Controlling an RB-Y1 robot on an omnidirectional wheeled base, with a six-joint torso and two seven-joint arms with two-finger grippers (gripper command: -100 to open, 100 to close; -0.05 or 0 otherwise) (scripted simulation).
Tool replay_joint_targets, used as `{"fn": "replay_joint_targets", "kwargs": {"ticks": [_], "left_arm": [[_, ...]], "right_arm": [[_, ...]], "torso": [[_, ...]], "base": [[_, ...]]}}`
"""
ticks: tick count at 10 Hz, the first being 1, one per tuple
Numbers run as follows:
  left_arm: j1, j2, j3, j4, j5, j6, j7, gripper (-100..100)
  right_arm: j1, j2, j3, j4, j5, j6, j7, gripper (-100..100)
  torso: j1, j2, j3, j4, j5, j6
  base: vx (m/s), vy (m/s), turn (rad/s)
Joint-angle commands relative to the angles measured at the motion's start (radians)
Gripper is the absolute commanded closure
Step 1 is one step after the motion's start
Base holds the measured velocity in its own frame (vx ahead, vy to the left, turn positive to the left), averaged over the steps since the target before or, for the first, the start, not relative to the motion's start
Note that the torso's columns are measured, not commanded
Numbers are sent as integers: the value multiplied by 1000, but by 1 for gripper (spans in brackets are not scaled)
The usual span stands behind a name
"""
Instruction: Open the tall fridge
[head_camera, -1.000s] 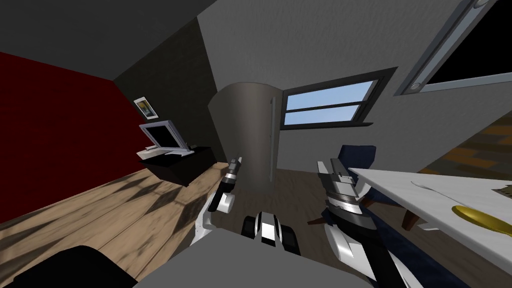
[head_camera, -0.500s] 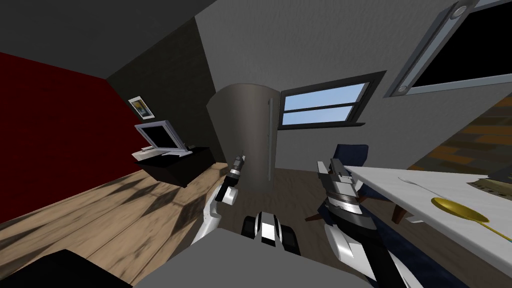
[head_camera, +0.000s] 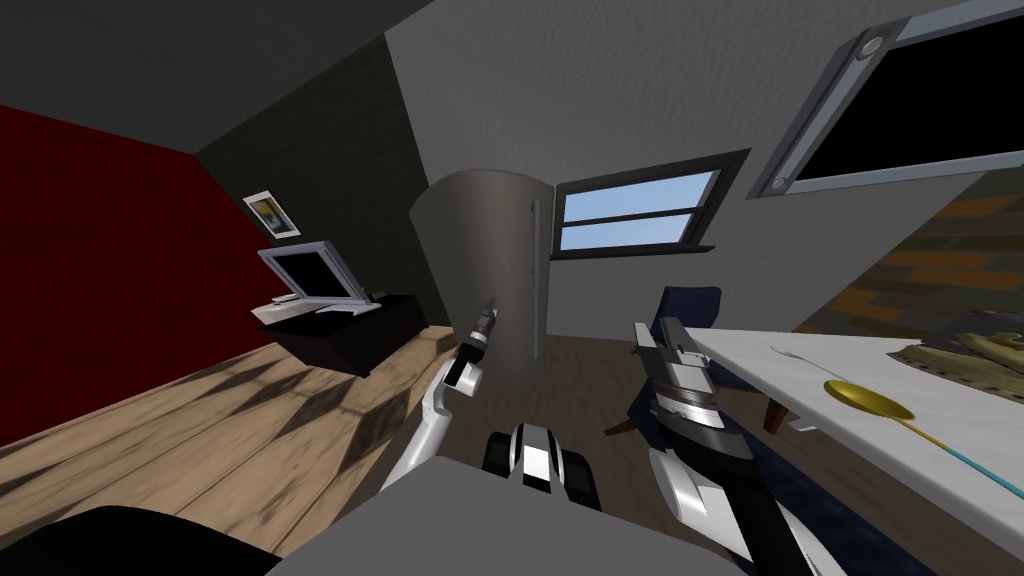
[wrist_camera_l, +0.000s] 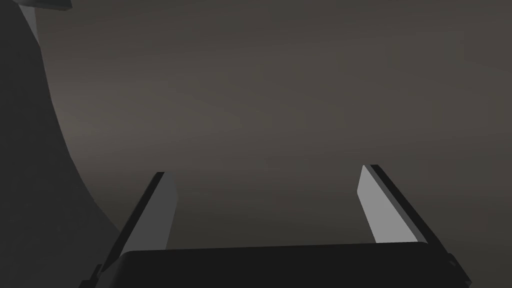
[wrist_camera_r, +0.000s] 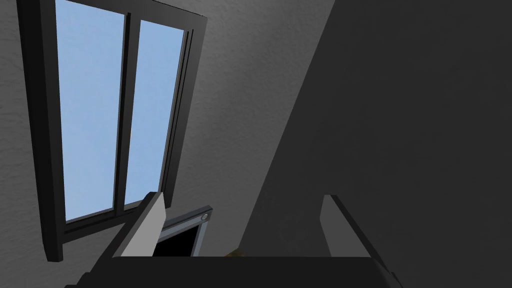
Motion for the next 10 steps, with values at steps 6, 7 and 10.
{"fn": "replay_joint_targets", "kwargs": {"ticks": [6, 7, 10], "left_arm": [[-199, 30, -41, 151, -39, 113, 13, -100], [-236, 40, -53, 195, -50, 147, 17, -100], [-311, 49, -65, 241, -62, 181, 20, -100]], "right_arm": [[0, 0, 0, 0, 0, 0, 0, 0], [0, 0, 0, 0, 0, 0, 0, 0], [0, 0, 0, 0, 0, 0, 0, 0]], "torso": [[0, 0, 0, 0, 0, 0], [0, 0, 0, 0, 0, 0], [0, 0, 0, 0, 0, 0]], "base": [[-29, -20, -44], [-36, -24, -68], [-33, -22, -40]]}}
